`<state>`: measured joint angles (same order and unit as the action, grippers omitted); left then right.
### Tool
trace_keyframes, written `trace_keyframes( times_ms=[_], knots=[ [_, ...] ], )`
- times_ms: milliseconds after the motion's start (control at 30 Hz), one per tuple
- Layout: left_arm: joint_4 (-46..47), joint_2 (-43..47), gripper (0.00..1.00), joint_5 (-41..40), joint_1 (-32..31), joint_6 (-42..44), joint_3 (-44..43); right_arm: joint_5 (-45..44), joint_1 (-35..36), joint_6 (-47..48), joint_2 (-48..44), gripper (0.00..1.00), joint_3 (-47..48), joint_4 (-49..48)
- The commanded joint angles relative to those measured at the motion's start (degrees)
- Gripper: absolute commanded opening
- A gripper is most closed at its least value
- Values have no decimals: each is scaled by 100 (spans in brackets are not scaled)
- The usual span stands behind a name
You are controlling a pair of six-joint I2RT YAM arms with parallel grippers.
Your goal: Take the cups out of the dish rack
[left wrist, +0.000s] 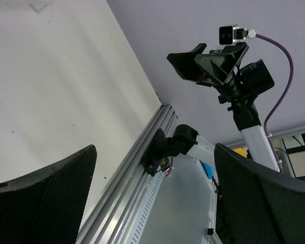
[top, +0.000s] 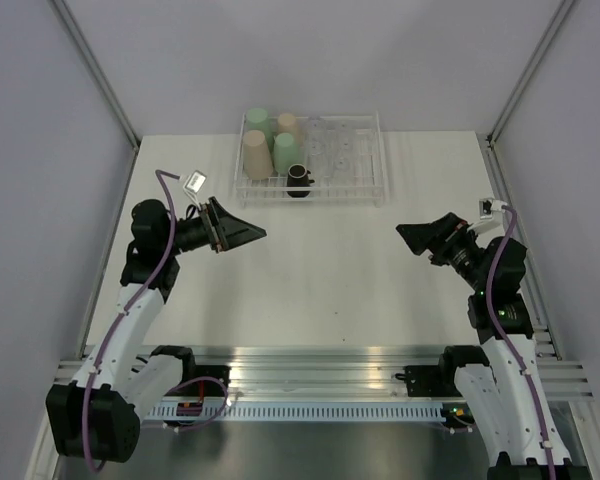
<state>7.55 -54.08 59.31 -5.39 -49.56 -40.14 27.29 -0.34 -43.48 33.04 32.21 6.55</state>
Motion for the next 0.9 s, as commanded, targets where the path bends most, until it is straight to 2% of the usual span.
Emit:
trace_keyframes(
  times_ms=[0,67,100,133,167,233,267,300,333,367,433,467,500,533,567,633,700,733,767,800,833,867],
  knots=[
    [-622,214,100,-507,3,719,-459,373,-1,77,98,98,111,-276],
    [-580,101,100,-456,3,772,-521,479,-1,86,37,98,49,-417],
    [-223,4,100,-168,-6,677,-486,557,-1,77,1,98,-12,-522],
    [477,-275,100,235,-6,423,-347,567,-1,77,-16,98,-30,-549],
    [2250,-443,100,683,-6,-623,-171,558,-1,68,-60,98,-48,-558],
    [3859,-856,100,862,-6,-1640,190,427,-1,86,-78,98,-65,-444],
    [4468,-1197,100,802,-6,-2436,260,374,-1,147,-113,98,-74,-391],
    [4970,-1375,100,767,-6,-2627,235,374,-1,165,-139,98,-126,-347],
    [4758,-1507,100,732,-6,-2629,113,391,-1,182,-157,98,-144,-303],
    [4390,-1665,100,662,3,-2211,-54,417,-1,217,-183,98,-179,-268],
    [2033,-1658,100,320,-15,-1167,-782,444,-1,305,-201,98,-206,-145],
    [822,-1614,100,-552,-67,309,-1150,444,-1,340,-219,98,-223,-101],
    [-513,-1614,100,-1100,-146,933,-1824,435,-10,367,-219,98,-250,-31],
    [-996,-1657,100,-1663,-234,1644,-2083,427,-10,367,-236,98,-276,-48],
    [-1140,-1719,100,-2269,-278,1756,-2268,409,-1,350,-280,98,-311,-66],
    [-1431,-2035,100,-2476,-287,1976,-2743,409,-1,323,-307,98,-434,-145],
    [-1449,-2429,95,-2556,-331,1994,-3043,400,-1,297,-324,98,-531,-162],
    [-1449,-2553,90,-2538,-357,2029,-3122,391,-1,253,-307,98,-566,-171],
    [-1449,-2711,76,-2556,-436,2047,-3271,391,-1,244,-289,98,-627,-180],
    [-1449,-2860,68,-2565,-489,2073,-3359,391,-1,244,-263,98,-654,-171],
    [-1458,-3140,63,-2582,-533,2099,-3430,391,-1,253,-237,98,-663,-154],
    [-1510,-3265,63,-2730,-655,2143,-3587,400,-10,279,-210,98,-689,-128]
  ],
)
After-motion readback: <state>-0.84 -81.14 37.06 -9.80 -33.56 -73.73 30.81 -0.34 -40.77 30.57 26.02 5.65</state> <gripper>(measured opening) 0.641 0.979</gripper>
